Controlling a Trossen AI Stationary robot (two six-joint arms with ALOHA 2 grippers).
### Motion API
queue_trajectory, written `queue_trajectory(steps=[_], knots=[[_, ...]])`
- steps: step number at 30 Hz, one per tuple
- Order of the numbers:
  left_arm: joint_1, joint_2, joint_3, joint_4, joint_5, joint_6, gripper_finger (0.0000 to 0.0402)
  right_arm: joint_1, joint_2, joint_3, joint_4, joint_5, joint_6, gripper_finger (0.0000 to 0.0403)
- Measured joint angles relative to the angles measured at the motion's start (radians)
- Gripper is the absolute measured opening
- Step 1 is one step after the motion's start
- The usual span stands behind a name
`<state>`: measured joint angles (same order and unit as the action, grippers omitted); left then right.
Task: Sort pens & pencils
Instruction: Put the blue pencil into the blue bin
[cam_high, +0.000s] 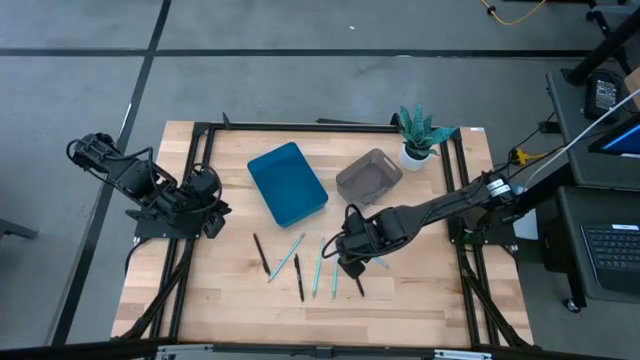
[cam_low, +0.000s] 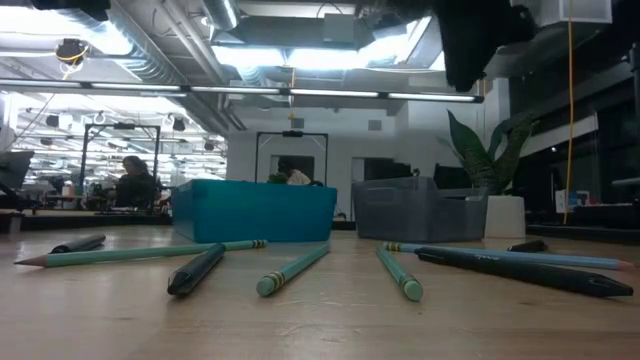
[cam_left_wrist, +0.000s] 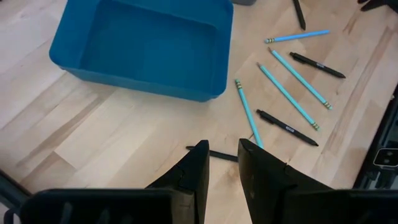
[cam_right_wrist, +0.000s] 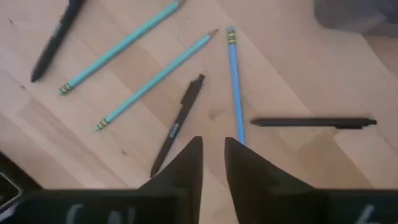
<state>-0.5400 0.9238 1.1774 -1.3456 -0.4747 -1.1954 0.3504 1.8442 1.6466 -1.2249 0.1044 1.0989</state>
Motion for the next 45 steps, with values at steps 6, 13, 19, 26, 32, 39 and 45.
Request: queue_trajectory(steps=[6, 13, 19, 26, 32, 39, 45], knots=[[0.000, 0.000, 0.000, -0.001, 0.000, 0.000, 0.0080, -0.001, 0.067, 0.000, 0.027, -0.005, -0.039, 0.0108], [0.000, 0.000, 0.000, -0.004, 0.000, -0.003, 0.0080, -0.002, 0.178, 0.000, 0.013, -0.054, -0.109, 0.0115], [0.000, 0.000, 0.000, -0.004, 0.000, -0.008, 0.0080, -0.008, 0.233, 0.000, -0.051, -0.054, -0.164, 0.0115], [0.000, 0.000, 0.000, -0.004, 0.005, -0.027, 0.0080, -0.022, 0.272, 0.000, -0.033, -0.053, -0.240, 0.0115], [0.000, 0.000, 0.000, -0.003, 0.012, -0.029, 0.0080, -0.036, 0.292, 0.000, -0.023, -0.045, -0.293, 0.0115], [0.000, 0.000, 0.000, -0.004, 0.013, -0.029, 0.0080, -0.056, 0.313, 0.000, -0.005, -0.042, -0.338, 0.0115], [0.000, 0.000, 0.000, -0.004, 0.023, -0.029, 0.0080, -0.074, 0.314, -0.026, 0.023, -0.035, -0.354, 0.0115]])
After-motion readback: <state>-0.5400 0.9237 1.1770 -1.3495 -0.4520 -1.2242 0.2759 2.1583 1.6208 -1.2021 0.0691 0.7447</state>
